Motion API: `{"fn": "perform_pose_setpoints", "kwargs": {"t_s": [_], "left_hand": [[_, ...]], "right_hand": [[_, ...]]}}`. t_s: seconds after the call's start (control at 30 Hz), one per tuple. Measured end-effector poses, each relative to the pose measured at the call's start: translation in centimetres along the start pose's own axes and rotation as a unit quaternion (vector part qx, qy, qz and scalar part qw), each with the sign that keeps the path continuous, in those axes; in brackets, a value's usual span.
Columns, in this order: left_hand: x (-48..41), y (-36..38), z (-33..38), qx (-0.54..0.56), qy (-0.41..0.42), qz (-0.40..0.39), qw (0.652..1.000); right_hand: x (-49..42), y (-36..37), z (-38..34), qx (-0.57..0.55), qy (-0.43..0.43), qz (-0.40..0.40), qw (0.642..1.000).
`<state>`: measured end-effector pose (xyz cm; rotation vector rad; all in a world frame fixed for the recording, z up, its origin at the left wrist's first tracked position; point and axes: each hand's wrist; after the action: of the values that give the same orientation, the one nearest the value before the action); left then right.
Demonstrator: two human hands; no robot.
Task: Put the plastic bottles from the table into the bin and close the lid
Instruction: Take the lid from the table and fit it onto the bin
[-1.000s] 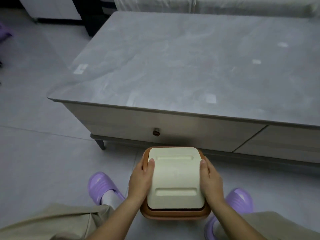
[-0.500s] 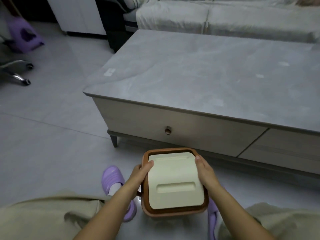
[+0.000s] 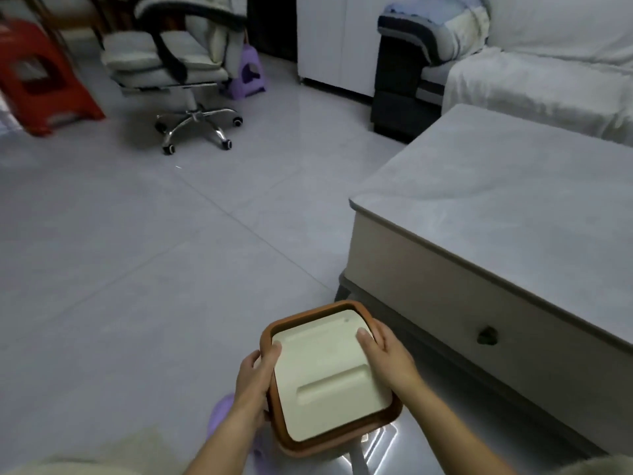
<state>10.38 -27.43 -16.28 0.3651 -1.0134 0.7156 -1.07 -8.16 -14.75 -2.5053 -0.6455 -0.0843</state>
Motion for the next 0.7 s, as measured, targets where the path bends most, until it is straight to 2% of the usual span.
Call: {"fn": "perform_pose_setpoints", "kwargs": {"t_s": [0.1, 0.2, 0.3, 0.4, 0.53, 0.7], "left_hand": [[-1.8, -2.1, 3.4, 0.064, 0.023, 0.006, 0.998], [-4.0, -2.9, 7.4, 0.1, 0.045, 0.018, 0.994], [-6.6, -2.9, 11.7, 0.128, 0.063, 0.031, 0.989], [-9.4, -1.8, 16.4, 0.137, 0.079, 0.035, 0.987], [-12.8, 2.5, 21.5, 0.138, 0.126, 0.0, 0.982], [-16.0, 10.3, 24.4, 0.101, 0.055, -0.084, 0.99]], "right_hand": [[-4.2, 3.2, -2.6, 0.0, -0.017, 0.018, 1.0], [-8.9, 5.9, -4.9, 0.036, -0.085, 0.044, 0.995], [-14.3, 7.8, -7.2, 0.096, -0.154, 0.0, 0.983], [-20.4, 8.5, -8.7, 0.158, -0.156, -0.046, 0.974], [-27.6, 7.9, -10.6, 0.28, -0.182, -0.039, 0.942], [-32.6, 6.7, -10.9, 0.337, -0.131, -0.05, 0.931]]}}
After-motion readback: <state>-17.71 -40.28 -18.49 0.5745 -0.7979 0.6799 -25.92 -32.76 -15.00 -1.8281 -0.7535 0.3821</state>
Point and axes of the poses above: each hand's wrist, its own x-axis away from the middle knuckle, its own y-axis out of the palm, z = x × y, and after that the axes turned 14 degrees about -y, right-handed
